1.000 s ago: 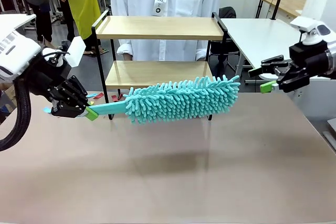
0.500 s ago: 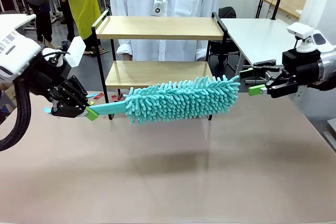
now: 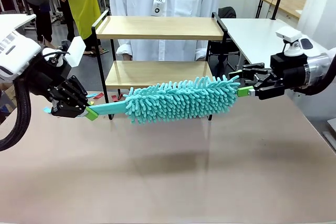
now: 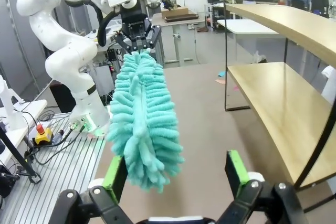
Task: Clean the shelf.
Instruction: Hand the Duster back to the human.
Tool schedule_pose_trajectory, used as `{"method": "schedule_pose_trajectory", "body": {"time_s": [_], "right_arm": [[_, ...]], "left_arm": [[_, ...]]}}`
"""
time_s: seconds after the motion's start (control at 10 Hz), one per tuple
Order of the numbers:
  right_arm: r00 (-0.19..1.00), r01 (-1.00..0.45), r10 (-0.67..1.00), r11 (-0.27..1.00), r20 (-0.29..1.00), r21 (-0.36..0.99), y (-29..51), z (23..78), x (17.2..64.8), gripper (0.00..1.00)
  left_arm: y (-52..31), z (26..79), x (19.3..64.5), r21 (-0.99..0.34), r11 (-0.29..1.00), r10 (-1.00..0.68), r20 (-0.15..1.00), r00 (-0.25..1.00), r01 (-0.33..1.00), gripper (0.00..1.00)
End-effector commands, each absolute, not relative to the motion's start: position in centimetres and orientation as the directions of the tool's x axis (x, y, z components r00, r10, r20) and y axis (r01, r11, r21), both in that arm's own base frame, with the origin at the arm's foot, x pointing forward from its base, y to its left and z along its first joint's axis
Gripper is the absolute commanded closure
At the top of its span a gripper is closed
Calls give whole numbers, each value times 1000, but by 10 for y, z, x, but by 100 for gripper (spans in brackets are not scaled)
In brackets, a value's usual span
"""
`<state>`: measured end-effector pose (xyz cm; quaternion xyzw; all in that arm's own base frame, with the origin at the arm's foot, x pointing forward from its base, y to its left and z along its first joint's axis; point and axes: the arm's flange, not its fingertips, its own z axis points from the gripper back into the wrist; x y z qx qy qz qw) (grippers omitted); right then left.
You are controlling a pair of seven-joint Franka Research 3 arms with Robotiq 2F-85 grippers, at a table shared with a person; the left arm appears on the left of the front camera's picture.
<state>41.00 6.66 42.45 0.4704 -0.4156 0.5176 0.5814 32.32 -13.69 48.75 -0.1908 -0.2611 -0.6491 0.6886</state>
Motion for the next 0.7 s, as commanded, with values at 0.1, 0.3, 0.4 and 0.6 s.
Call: {"method": "schedule_pose_trajectory", "body": {"time_s": [0.1, 0.3, 0.4, 0.6], "right_arm": [[101, -995, 161, -2, 982, 102, 89, 413, 404, 0], [91, -996, 143, -11, 986, 94, 98, 411, 403, 0], [95, -995, 138, -27, 986, 99, 103, 410, 403, 0], [104, -993, 135, -45, 985, 110, 116, 404, 404, 0]], "left_arm": [[-139, 492, 321, 62, 98, -778, 627, 38, 993, 87], [-139, 492, 321, 62, 98, -778, 627, 38, 993, 87], [-139, 492, 321, 62, 98, -778, 627, 38, 993, 87], [-139, 492, 321, 62, 98, -778, 627, 38, 993, 87]]}}
